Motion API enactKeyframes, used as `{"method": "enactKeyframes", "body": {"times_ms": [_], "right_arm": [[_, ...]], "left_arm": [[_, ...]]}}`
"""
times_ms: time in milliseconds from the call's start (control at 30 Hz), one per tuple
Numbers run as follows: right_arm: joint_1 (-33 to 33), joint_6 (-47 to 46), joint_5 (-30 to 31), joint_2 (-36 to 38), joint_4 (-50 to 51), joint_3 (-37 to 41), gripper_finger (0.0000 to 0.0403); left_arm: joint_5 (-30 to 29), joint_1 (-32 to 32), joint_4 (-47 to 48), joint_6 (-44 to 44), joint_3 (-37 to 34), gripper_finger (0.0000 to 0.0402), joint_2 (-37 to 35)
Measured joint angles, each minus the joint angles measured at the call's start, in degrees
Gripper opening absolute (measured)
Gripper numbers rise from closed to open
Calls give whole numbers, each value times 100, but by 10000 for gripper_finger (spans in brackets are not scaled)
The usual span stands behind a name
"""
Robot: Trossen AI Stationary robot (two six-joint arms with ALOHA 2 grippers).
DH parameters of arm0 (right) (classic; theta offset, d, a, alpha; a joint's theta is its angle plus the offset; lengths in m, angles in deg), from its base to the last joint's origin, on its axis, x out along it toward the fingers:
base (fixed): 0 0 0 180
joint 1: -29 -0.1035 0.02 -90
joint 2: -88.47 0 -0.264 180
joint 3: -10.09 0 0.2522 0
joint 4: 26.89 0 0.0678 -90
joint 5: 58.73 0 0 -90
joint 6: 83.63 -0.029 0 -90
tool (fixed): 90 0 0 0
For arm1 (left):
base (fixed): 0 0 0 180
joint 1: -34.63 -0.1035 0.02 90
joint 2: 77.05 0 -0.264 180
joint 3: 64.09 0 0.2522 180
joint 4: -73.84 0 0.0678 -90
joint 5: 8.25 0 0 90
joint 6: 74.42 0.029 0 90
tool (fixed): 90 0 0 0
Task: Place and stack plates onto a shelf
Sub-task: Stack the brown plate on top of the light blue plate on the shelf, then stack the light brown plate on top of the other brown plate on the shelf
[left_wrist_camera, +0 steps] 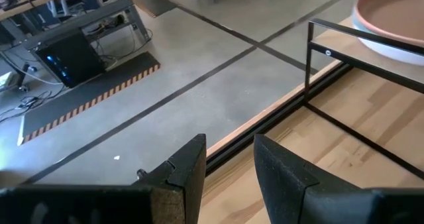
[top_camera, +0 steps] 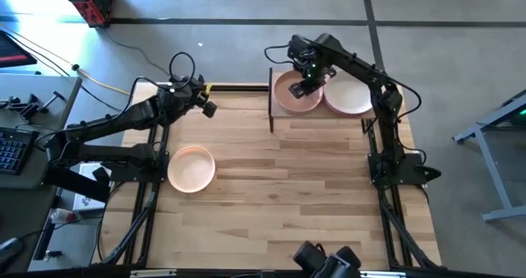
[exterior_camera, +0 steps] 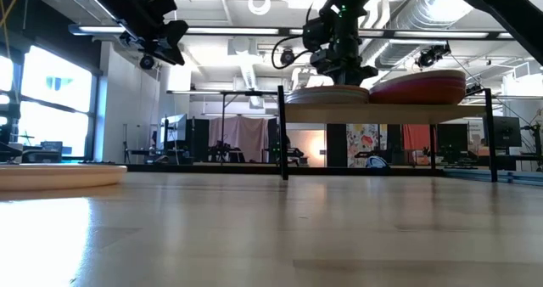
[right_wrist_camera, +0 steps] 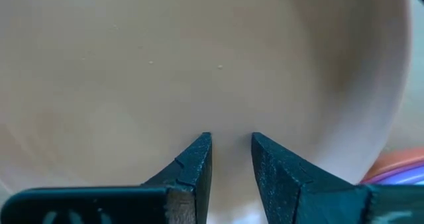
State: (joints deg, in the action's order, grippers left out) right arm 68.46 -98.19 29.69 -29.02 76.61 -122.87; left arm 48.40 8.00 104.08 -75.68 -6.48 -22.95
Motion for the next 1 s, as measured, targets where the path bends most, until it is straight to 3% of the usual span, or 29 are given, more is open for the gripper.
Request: {"method": "enactKeyframes", "body": {"times_ms": [533, 700, 1000], "right_arm": [[54, 255, -192, 192, 10, 13, 94], [18, 266, -202, 420, -87, 13, 94], [-434, 59, -249, 902, -425, 10, 94]], "left_arm": [[543, 2, 275, -65, 52, 115, -2], [1048, 4, 1086, -168, 344, 115, -2], [2538, 192, 2241, -314, 538, 115, -2]]}}
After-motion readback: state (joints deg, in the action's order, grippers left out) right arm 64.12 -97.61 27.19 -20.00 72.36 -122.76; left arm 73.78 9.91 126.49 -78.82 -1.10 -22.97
